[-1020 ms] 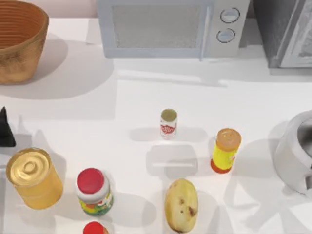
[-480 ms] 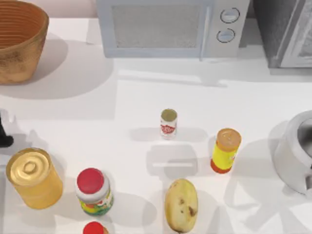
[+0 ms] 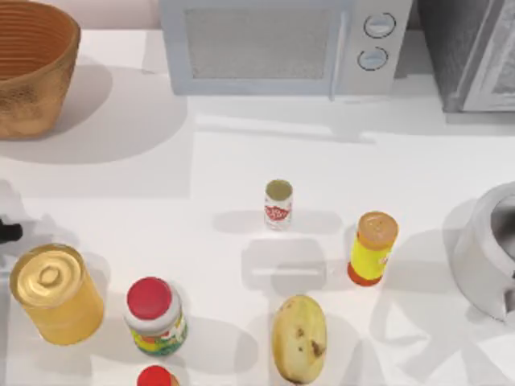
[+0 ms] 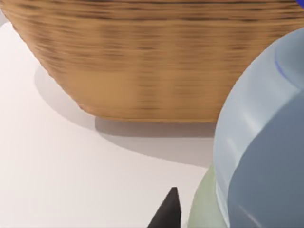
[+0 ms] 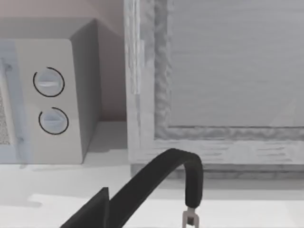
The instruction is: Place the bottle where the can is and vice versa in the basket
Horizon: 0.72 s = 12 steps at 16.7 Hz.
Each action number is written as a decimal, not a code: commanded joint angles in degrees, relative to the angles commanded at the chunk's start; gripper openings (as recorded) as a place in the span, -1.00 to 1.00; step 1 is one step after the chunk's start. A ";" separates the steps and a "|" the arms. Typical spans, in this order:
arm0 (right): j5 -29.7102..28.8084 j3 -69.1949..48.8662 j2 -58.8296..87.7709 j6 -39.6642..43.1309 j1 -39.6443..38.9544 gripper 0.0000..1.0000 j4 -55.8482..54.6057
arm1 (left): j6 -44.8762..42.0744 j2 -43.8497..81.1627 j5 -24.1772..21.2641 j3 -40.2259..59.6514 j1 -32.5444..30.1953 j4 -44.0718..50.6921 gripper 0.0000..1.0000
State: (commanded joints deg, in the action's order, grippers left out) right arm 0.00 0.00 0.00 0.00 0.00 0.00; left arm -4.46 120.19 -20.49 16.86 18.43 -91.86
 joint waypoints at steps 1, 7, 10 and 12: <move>0.00 0.00 0.00 0.00 0.00 1.00 0.00 | 0.00 0.00 0.00 0.00 0.00 0.00 -1.00; 0.00 0.00 0.00 0.00 0.00 1.00 0.00 | 0.00 0.00 0.00 0.00 0.00 0.00 -1.00; 0.00 0.00 0.00 0.00 0.00 1.00 0.00 | -0.39 -0.39 -0.55 0.38 0.47 0.57 -1.00; 0.00 0.00 0.00 0.00 0.00 1.00 0.00 | -1.99 -2.05 -3.20 2.75 2.67 3.55 -1.00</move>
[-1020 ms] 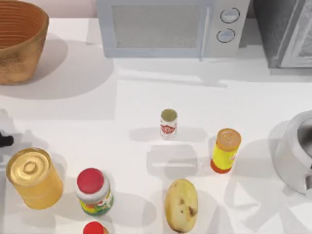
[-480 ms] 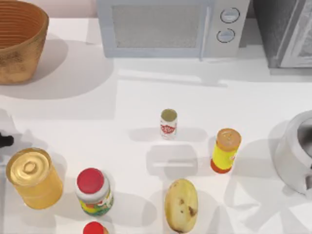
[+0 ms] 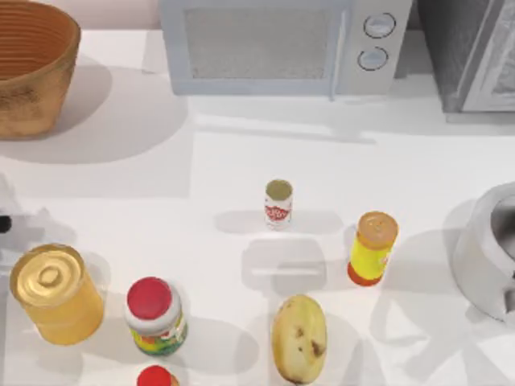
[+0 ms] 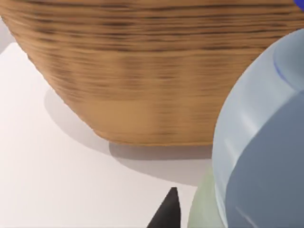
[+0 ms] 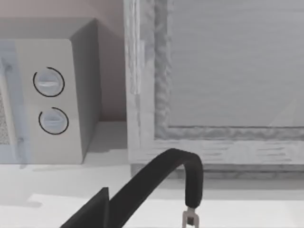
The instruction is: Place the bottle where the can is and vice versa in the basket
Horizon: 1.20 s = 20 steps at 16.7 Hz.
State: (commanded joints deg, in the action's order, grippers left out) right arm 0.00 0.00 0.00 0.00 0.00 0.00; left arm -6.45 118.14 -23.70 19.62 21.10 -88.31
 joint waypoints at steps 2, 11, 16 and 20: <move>0.00 0.00 0.00 0.00 0.00 1.00 0.00 | -2.62 -2.57 -4.17 4.30 3.51 5.41 -1.00; 0.00 0.00 0.00 0.00 0.00 1.00 0.00 | -19.17 -10.50 -27.19 42.04 15.82 53.97 -1.00; 0.00 0.00 0.00 0.00 0.00 1.00 0.00 | -26.12 -6.06 -37.03 67.92 12.68 85.55 -1.00; 0.00 0.00 0.00 0.00 0.00 1.00 0.00 | -29.11 -0.44 -42.58 84.91 9.03 105.65 -1.00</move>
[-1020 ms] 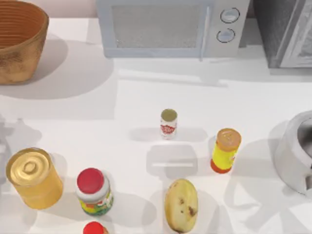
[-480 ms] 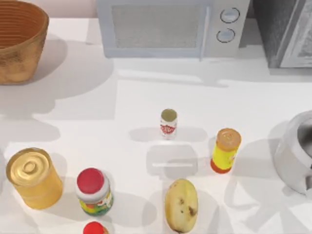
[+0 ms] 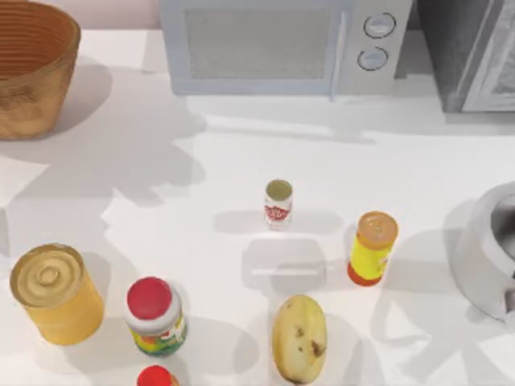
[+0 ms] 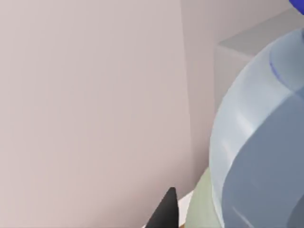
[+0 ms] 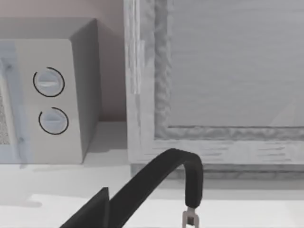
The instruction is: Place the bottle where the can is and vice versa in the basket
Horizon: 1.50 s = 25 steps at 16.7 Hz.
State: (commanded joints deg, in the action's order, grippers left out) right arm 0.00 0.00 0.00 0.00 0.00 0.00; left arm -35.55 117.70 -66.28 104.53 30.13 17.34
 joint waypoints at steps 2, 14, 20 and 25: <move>0.00 0.00 0.00 0.00 0.00 1.00 0.00 | -0.74 2.50 -1.94 6.04 -1.40 7.03 -1.00; 0.00 0.00 0.00 0.00 0.00 1.00 0.00 | -0.10 5.43 -3.22 11.01 -3.31 11.51 -1.00; 0.00 0.00 0.00 0.00 0.00 1.00 0.00 | 6.10 7.42 0.24 5.75 -7.54 -2.02 -1.00; 0.00 0.00 0.00 0.00 0.00 1.00 0.00 | 6.68 7.79 0.49 4.96 -8.43 -3.02 -1.00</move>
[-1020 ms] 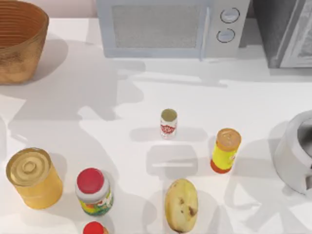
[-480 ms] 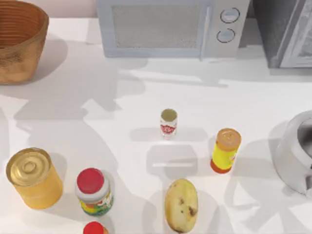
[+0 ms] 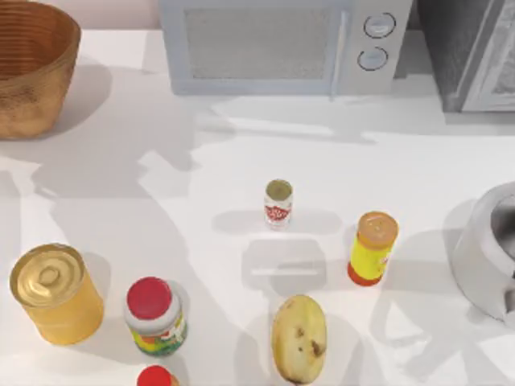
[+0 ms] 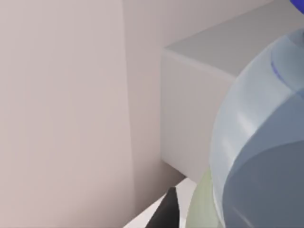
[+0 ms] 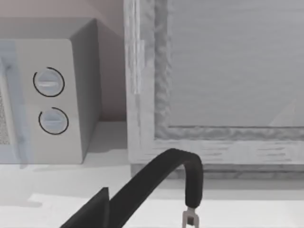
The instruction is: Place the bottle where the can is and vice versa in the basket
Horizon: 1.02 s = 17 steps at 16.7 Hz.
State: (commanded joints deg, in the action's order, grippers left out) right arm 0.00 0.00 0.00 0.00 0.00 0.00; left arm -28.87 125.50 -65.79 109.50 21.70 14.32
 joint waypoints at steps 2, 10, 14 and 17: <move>0.00 0.00 0.00 0.00 0.00 1.00 0.00 | 0.00 0.00 0.00 0.00 0.00 0.00 -0.70; 0.00 0.00 0.00 0.00 0.00 1.00 0.00 | 0.00 0.00 0.00 0.00 0.00 0.00 0.51; 0.00 0.00 0.00 0.00 0.00 1.00 0.00 | 0.00 0.00 0.00 0.00 0.00 0.00 1.00; 0.00 0.00 0.00 0.00 0.00 1.00 0.00 | 0.00 0.00 0.00 0.00 0.00 0.00 1.00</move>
State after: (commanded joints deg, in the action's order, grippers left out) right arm 0.00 0.00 0.00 0.00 0.00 0.00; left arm -28.87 125.50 -65.79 109.50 21.70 14.32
